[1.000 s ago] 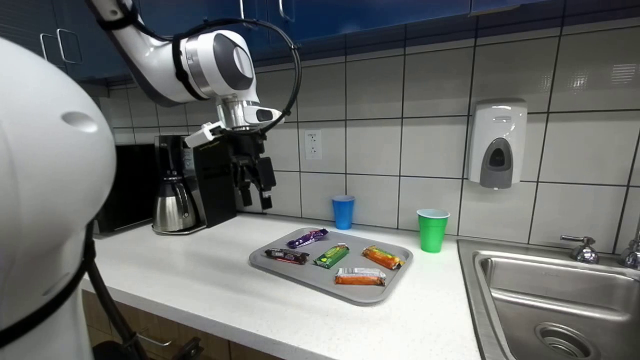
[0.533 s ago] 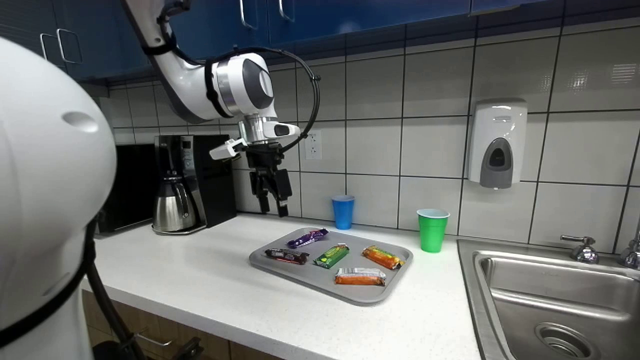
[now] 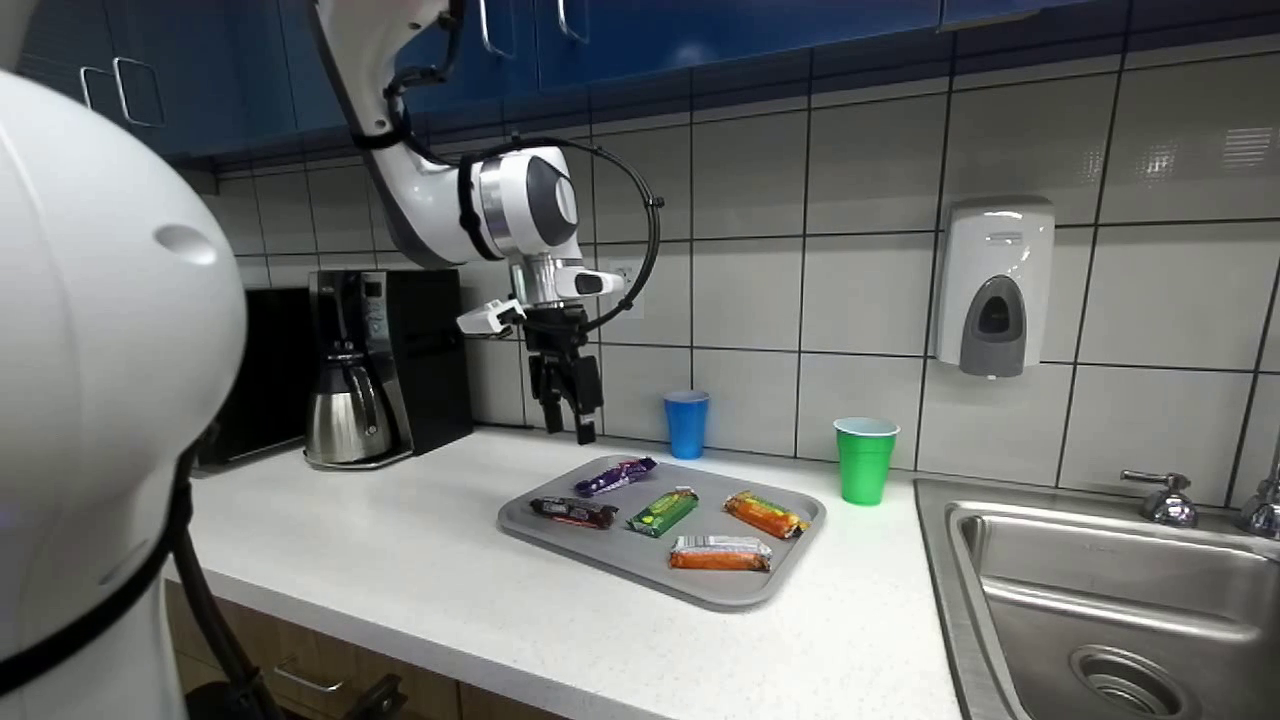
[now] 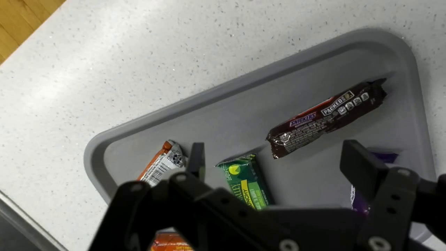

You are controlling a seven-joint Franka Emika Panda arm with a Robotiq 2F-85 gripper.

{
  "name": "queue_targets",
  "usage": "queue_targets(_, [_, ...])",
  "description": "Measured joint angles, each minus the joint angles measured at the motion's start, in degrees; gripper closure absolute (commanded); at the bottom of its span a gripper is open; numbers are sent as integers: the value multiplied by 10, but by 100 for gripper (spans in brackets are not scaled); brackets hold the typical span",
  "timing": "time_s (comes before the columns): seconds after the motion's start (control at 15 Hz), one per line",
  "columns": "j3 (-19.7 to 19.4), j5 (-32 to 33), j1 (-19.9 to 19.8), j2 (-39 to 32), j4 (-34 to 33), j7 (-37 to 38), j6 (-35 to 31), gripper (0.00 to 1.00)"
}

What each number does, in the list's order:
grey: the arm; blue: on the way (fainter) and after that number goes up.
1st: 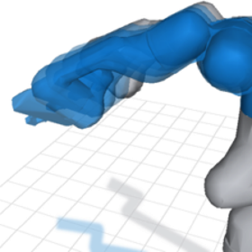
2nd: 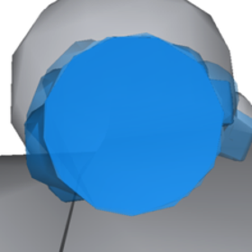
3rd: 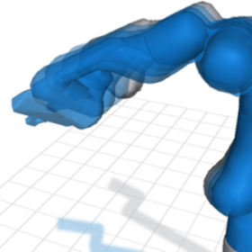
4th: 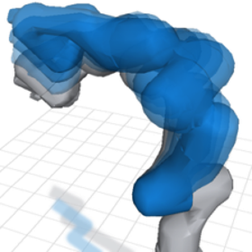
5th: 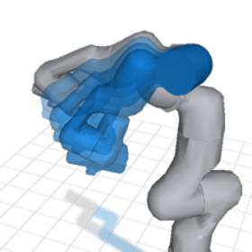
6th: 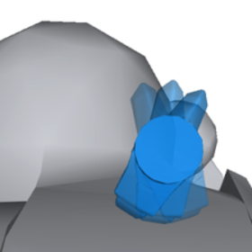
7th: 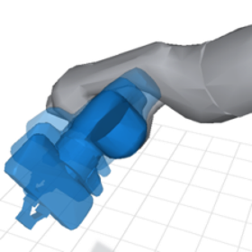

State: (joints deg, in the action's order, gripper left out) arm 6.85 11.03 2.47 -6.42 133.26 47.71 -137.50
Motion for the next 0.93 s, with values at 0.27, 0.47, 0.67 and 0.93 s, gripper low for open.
queue_targets(0.27, [-18,0,26,-44,-47,26,0,0])
queue_targets(0.47, [-30,0,47,-81,-84,50,1,0])
queue_targets(0.67, [-43,0,66,-119,-118,75,1,0])
queue_targets(0.93, [-63,0,87,-167,-163,104,2,0])
